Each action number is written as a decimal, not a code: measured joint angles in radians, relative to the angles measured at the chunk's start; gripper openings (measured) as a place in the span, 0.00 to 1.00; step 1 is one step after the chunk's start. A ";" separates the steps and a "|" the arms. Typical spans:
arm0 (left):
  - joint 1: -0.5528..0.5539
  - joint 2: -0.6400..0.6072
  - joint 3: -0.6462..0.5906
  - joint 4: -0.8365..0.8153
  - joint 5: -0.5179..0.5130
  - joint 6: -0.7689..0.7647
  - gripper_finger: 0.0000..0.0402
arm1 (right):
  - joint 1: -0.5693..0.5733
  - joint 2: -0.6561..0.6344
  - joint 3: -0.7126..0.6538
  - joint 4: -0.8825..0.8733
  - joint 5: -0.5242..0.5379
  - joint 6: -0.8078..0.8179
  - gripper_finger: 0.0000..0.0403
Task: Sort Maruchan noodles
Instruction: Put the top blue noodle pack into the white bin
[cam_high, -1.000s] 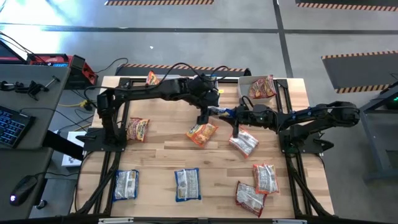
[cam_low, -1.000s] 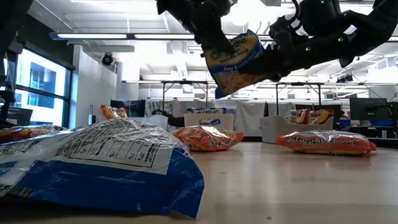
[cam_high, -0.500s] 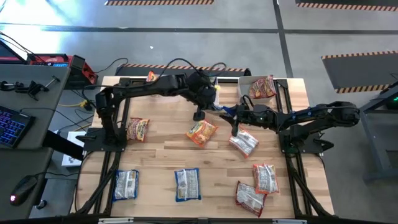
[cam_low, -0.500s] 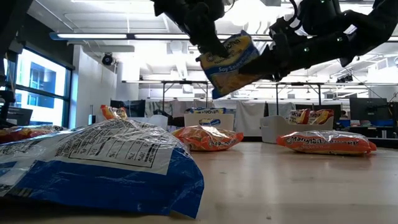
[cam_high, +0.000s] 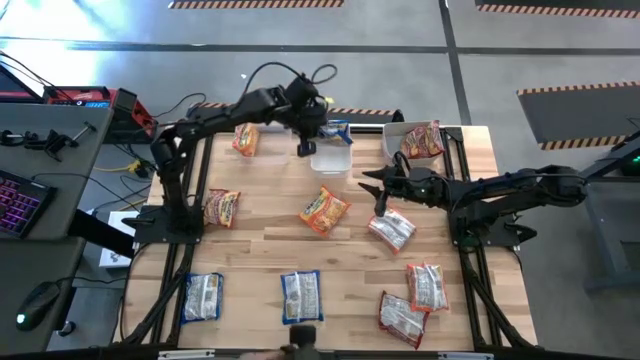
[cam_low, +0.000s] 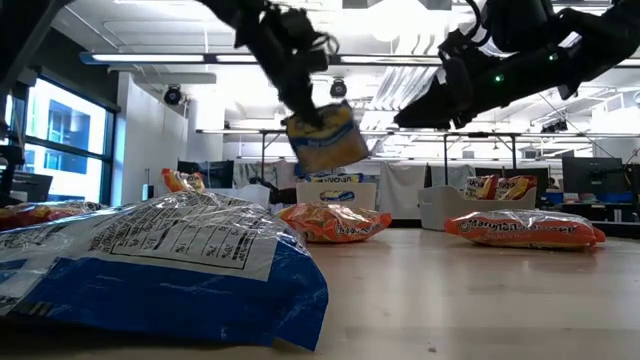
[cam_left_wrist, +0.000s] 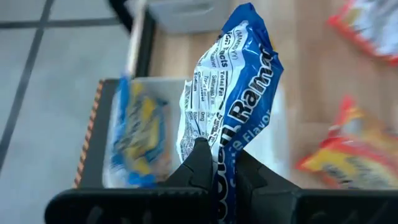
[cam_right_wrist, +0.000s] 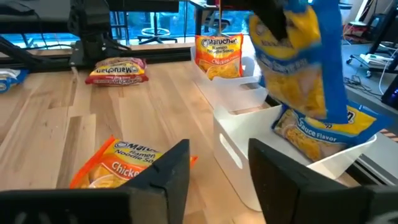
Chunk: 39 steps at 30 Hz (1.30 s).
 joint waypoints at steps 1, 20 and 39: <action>0.014 0.012 0.000 0.007 -0.003 0.010 0.02 | 0.000 0.000 0.000 0.002 0.000 0.000 0.34; 0.075 0.324 0.330 -0.171 0.041 0.037 0.02 | 0.000 0.000 0.000 -0.017 -0.003 0.003 0.02; 0.055 0.342 0.379 -0.160 0.049 -0.019 0.02 | 0.000 0.000 0.000 -0.018 -0.006 0.004 0.01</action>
